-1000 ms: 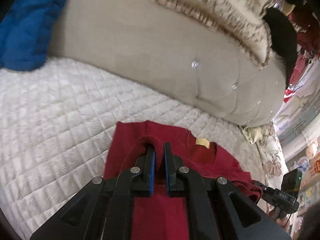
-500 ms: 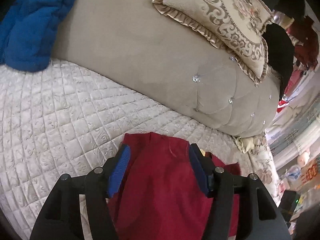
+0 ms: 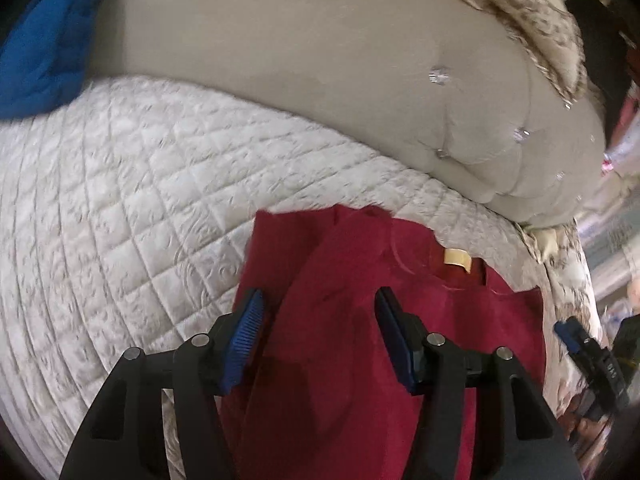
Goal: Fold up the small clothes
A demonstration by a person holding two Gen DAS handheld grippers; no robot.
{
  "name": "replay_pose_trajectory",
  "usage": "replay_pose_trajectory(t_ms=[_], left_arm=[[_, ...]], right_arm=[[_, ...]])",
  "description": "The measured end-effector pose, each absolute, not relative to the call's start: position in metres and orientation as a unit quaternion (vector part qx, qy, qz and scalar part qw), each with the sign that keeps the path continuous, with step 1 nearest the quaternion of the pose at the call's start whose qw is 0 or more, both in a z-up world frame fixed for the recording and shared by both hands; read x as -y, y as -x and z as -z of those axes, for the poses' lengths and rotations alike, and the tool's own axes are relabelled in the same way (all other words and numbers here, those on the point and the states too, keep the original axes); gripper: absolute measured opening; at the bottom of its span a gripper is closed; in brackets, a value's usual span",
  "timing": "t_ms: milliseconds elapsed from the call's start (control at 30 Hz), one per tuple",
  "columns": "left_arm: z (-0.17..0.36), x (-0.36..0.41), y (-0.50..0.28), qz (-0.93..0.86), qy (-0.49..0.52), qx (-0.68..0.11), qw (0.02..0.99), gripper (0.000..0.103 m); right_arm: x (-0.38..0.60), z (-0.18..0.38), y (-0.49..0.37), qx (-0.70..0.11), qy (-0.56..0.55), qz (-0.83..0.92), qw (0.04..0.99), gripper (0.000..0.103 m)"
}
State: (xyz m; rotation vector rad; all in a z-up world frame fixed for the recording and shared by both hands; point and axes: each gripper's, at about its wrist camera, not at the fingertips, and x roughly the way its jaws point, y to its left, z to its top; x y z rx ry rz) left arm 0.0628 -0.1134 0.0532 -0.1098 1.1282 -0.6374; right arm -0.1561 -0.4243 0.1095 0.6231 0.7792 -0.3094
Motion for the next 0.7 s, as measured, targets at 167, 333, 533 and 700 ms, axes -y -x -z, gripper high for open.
replay_pose_trajectory(t_ms=[167, 333, 533, 700], left_arm=[[-0.061, 0.127, -0.065, 0.296, 0.026, -0.511, 0.806, 0.005], [-0.077, 0.144, -0.066, 0.310, -0.012, -0.475, 0.824, 0.000], [-0.072, 0.159, -0.090, 0.291, -0.006, -0.475, 0.831, 0.000], [-0.045, 0.148, -0.100, 0.295, 0.023, -0.533, 0.793, 0.002]], right_arm=[[0.429, -0.099, 0.136, -0.421, -0.242, 0.140, 0.863, 0.078], [0.430, -0.094, 0.119, -0.445, -0.216, 0.128, 0.860, 0.007], [0.460, -0.095, 0.120, -0.415, -0.234, 0.188, 0.859, 0.007], [0.466, -0.068, 0.122, -0.456, -0.271, 0.175, 0.830, 0.018]])
